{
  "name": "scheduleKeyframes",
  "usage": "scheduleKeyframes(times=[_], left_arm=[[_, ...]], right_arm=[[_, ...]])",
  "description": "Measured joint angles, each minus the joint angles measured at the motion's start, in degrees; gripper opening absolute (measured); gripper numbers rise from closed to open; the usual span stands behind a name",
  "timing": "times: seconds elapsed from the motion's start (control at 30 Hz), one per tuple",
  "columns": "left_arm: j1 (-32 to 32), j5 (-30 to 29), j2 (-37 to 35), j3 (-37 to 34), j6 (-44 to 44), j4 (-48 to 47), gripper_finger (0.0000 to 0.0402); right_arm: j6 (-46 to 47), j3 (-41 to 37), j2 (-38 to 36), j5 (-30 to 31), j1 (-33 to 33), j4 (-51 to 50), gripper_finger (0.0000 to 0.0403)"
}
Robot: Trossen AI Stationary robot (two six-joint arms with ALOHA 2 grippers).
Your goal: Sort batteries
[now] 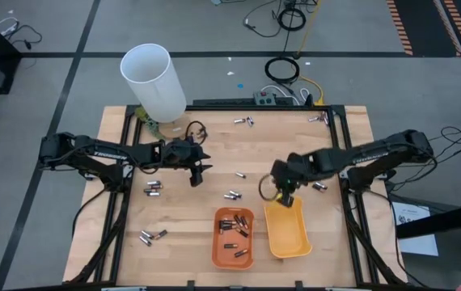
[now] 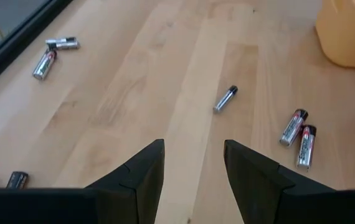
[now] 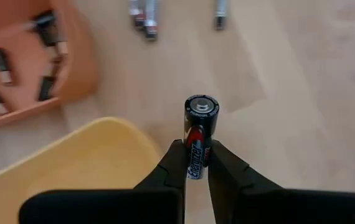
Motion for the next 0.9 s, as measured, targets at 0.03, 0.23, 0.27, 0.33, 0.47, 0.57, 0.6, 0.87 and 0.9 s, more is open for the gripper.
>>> scheduleKeyframes(times=[0.03,0.23,0.27,0.33,0.47,0.57,0.6,0.87,0.9], left_arm=[[0.00,0.02,0.00,0.00,0.02,0.29,0.0177],[0.00,0.47,0.00,0.00,0.04,0.85,0.0177],[0.01,0.48,0.00,0.00,0.04,1.00,0.0177],[0.00,0.50,0.00,0.00,0.04,1.16,0.0177],[0.00,0.52,0.00,0.00,1.11,1.14,0.0177],[0.00,0.66,0.00,0.00,1.25,1.14,0.0177],[0.02,0.68,0.00,0.00,1.27,1.14,0.0177],[0.00,0.72,0.00,0.00,1.40,2.22,0.0177],[0.00,0.72,0.00,0.00,1.40,2.20,0.0177]], right_arm=[[1.62,0.01,0.13,0.77,1.65,-0.11,0.0022],[8.99,0.02,2.44,2.33,9.37,-0.22,0.0022],[10.55,0.03,2.95,2.28,10.35,-0.26,0.0022],[13.76,0.05,4.32,2.23,12.19,-0.29,0.0022],[19.06,0.05,7.52,1.67,15.45,-0.29,0.0022],[22.18,0.05,9.77,1.45,17.27,-0.22,0.0022],[22.94,0.05,10.37,1.24,17.69,-0.08,0.0022],[23.83,0.05,12.15,0.06,18.92,0.95,0.0031],[23.83,0.05,12.15,0.09,18.92,0.96,0.0032]])
